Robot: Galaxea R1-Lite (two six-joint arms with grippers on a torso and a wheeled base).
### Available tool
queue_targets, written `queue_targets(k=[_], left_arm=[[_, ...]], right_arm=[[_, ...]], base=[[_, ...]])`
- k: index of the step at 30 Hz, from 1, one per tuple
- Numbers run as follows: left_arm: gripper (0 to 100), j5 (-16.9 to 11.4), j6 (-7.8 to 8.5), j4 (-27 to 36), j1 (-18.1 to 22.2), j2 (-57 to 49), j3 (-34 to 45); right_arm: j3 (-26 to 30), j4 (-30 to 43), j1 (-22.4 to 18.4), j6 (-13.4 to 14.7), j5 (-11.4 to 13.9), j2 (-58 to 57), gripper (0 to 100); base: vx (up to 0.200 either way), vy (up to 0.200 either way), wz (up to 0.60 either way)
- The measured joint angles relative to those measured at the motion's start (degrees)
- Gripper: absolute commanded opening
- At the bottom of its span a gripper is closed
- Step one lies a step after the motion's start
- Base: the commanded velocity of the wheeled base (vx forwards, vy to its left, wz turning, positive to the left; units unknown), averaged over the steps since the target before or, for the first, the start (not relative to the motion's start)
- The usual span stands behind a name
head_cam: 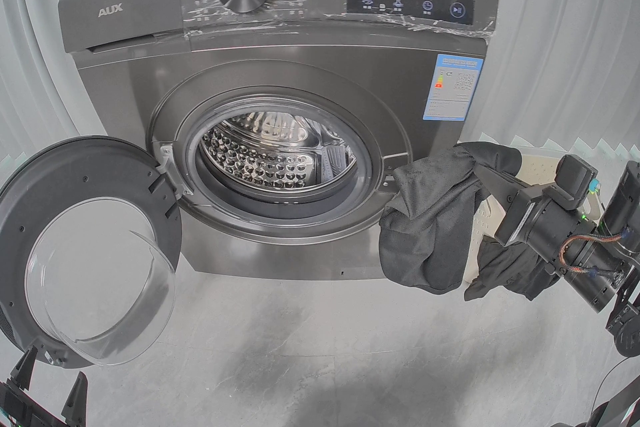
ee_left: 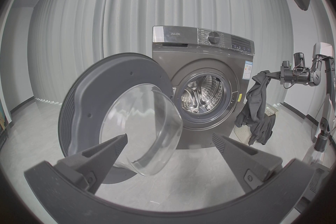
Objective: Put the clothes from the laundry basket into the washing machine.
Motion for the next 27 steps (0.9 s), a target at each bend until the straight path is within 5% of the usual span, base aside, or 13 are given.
queue_targets(k=[27], left_arm=[[100,0.00,-0.04,-0.04,0.00,0.00,0.00]], right_arm=[[0.44,0.02,0.10,0.04,-0.02,0.20,0]], base=[[0.022,0.000,0.00]])
